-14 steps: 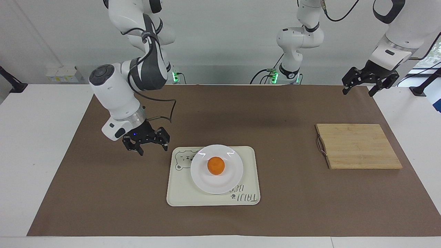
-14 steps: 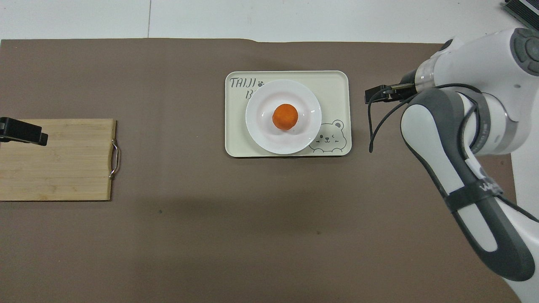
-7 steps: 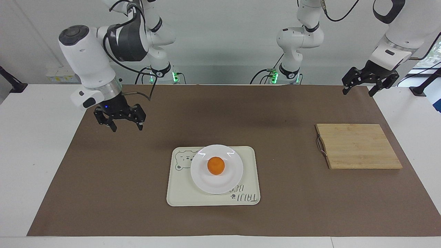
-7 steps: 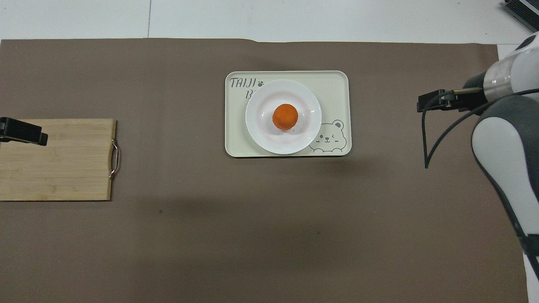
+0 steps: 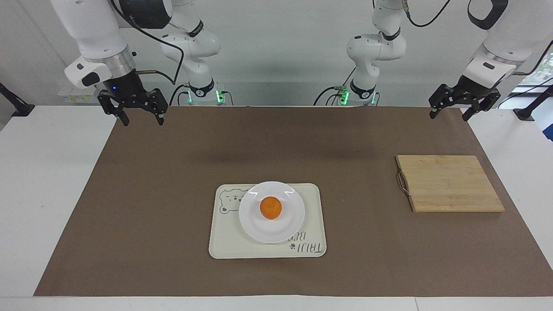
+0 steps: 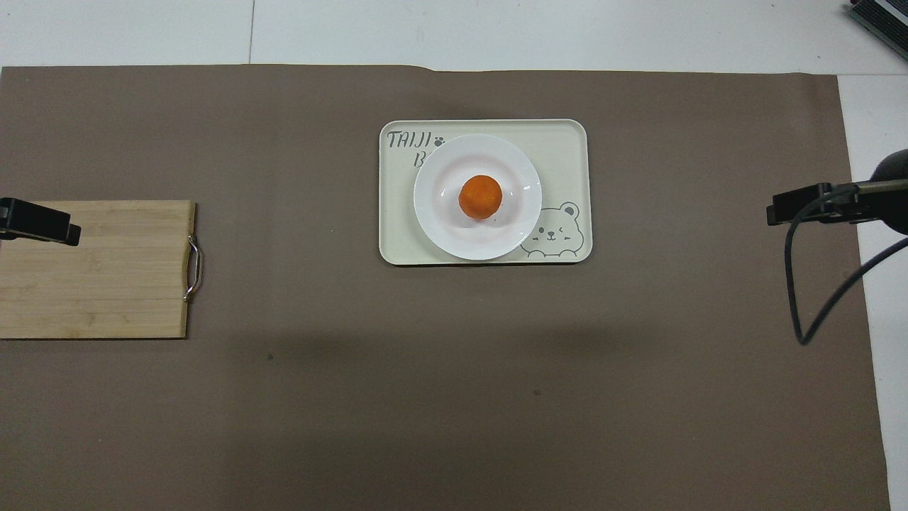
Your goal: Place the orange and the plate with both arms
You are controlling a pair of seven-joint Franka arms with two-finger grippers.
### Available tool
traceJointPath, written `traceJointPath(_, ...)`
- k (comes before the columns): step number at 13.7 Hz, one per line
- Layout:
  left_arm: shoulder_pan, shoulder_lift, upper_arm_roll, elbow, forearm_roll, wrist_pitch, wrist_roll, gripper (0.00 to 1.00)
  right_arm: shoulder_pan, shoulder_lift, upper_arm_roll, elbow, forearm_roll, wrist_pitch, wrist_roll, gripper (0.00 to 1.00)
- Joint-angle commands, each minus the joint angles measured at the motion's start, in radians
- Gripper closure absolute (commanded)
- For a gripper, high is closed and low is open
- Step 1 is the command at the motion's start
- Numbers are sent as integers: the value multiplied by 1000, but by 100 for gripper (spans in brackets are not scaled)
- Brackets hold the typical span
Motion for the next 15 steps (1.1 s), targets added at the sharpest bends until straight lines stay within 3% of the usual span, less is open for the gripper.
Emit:
traceJointPath(1,1,8,0,19,8,-16,9,0,-13,-36,4,-15,-27,-21,17,0)
traceJointPath(7,1,8,0,19,8,-17,9,0,-16,-67,4,-67,-35,-9,-69,0)
traceJointPath(15,1,8,0,19,8,-16,9,0,-10,-108,9,-133,-32,13,6,0)
